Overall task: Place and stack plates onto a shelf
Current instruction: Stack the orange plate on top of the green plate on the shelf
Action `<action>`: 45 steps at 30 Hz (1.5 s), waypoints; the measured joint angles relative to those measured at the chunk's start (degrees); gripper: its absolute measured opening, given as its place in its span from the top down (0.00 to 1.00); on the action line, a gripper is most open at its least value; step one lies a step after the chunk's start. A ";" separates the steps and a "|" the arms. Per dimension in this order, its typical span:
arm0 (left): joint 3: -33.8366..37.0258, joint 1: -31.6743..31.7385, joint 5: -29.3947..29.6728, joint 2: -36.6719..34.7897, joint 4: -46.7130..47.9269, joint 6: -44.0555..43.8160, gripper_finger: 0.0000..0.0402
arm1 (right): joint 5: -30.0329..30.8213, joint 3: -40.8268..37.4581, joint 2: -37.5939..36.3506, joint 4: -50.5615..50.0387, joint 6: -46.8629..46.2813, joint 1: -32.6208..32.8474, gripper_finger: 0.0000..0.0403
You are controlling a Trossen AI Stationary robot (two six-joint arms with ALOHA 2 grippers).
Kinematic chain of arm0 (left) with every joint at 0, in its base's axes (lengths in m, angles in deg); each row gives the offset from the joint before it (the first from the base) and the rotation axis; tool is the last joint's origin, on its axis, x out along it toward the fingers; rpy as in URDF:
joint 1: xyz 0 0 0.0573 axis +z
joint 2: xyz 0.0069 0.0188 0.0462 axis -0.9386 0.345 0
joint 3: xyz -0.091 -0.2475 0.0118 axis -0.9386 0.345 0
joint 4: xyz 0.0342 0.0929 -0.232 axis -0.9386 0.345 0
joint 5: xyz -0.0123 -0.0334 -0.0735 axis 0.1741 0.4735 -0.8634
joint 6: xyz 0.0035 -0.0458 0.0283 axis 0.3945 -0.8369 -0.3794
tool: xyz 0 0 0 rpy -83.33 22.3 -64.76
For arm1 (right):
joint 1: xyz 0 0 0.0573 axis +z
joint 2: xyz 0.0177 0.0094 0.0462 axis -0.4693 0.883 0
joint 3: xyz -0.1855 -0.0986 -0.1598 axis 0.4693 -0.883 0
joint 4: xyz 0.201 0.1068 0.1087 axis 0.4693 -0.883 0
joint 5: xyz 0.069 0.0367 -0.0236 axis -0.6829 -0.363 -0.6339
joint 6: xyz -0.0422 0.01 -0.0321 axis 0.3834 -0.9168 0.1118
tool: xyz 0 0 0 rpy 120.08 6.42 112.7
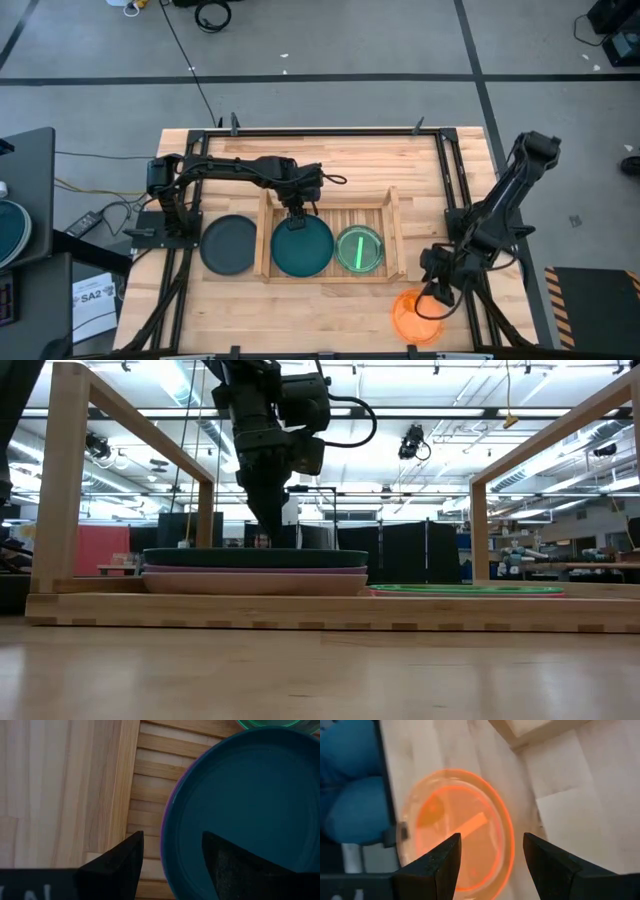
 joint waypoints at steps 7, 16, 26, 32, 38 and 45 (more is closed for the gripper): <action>0.00 0.02 0.00 0.00 -0.02 0.00 0.48 | -2.11 0.00 6.40 0.45 0.33 0.00 0.46; 0.00 0.01 0.00 0.00 -0.42 -0.01 0.48 | -4.90 0.00 12.01 3.93 0.16 0.00 0.46; 0.00 0.01 0.00 0.00 -0.48 0.00 0.48 | -6.33 0.20 14.24 4.40 0.29 -0.02 0.52; 0.00 0.02 0.00 0.00 -0.50 0.00 0.48 | -6.73 0.11 14.35 4.65 0.31 -0.02 0.66; 0.00 0.00 0.00 0.00 -0.57 0.00 0.48 | -7.21 0.04 14.42 4.72 0.29 -0.02 0.81; 0.00 -0.01 -0.04 0.00 -2.03 -1.91 0.48 | -8.83 0.00 14.46 5.20 0.20 0.04 0.97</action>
